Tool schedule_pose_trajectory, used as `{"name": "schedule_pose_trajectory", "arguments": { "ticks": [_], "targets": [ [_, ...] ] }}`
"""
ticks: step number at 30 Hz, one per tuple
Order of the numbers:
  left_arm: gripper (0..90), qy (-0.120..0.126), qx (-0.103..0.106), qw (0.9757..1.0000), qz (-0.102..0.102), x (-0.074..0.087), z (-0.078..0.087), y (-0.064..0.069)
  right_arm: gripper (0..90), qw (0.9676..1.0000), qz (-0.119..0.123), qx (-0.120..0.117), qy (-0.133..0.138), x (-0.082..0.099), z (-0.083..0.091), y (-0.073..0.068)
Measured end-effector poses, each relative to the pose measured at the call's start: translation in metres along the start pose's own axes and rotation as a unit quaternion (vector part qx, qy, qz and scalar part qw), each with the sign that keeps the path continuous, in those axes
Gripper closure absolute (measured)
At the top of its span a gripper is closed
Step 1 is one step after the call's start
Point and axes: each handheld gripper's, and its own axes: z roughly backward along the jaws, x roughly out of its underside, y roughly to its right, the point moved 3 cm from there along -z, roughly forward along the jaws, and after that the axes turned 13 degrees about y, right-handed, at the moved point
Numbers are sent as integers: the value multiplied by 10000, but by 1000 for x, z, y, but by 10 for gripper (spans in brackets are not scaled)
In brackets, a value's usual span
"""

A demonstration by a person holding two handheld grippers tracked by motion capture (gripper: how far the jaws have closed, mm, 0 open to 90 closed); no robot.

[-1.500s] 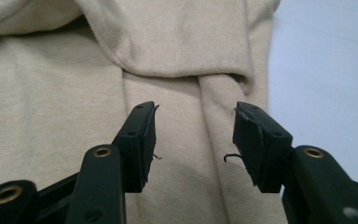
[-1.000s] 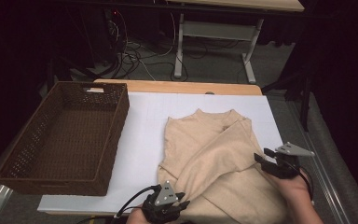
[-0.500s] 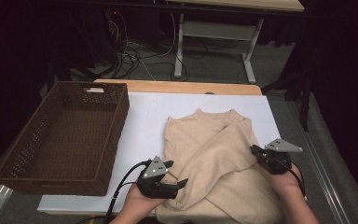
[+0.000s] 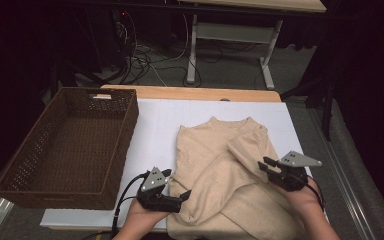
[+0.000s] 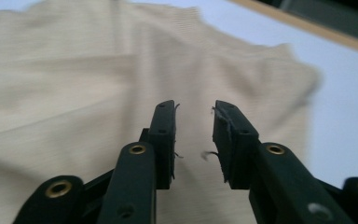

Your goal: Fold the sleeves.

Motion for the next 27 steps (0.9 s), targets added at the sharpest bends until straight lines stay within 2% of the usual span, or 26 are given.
{"name": "schedule_pose_trajectory", "arguments": {
  "ticks": [3,5,7,8,9,10,11,12,14,16,18,20,22,25,27],
  "targets": [
    [51,-33,-18,10000,-22,0,-1,0,715,9987,-114,296,-395,7,-21,21],
    [51,-34,-25,10000,-65,1,-1,0,683,9969,-199,406,-649,15,-38,31],
    [51,-9,-56,10000,-74,1,0,-1,627,9936,-360,516,-933,21,-53,37],
    [52,-9,-56,10000,-74,1,0,-1,613,9904,-527,552,-1156,25,-59,40],
    [52,-9,-50,10000,-49,1,0,-1,624,9898,-773,508,-1084,26,-62,43],
    [52,-6,-36,10000,-44,1,-1,-1,624,9898,-773,508,-1084,26,-62,43],
    [52,-4,-16,10000,-51,1,-1,-1,732,9896,-768,462,-1121,26,-62,43],
    [52,-12,9,10000,-57,1,-1,-1,732,9896,-768,462,-1121,26,-62,43],
    [52,-38,31,10000,-78,2,-2,-1,849,9905,-521,448,-1194,25,-61,39],
    [51,-51,20,9999,-85,2,-2,-2,869,9911,-377,504,-1171,23,-60,37],
    [51,-45,20,10000,-73,2,0,-2,871,9922,-350,596,-1034,19,-56,40],
    [51,-16,8,10000,-63,1,2,-2,871,9925,-447,747,-853,14,-48,50],
    [51,41,-11,10000,-47,-1,3,-2,871,9912,-531,959,-743,10,-40,64],
    [52,46,-23,10000,-21,-2,3,-3,871,9870,-713,1245,-722,9,-30,90],
    [52,8,-36,10000,-5,-2,2,-4,871,9833,-865,1358,-853,17,-28,107]
  ]
}}
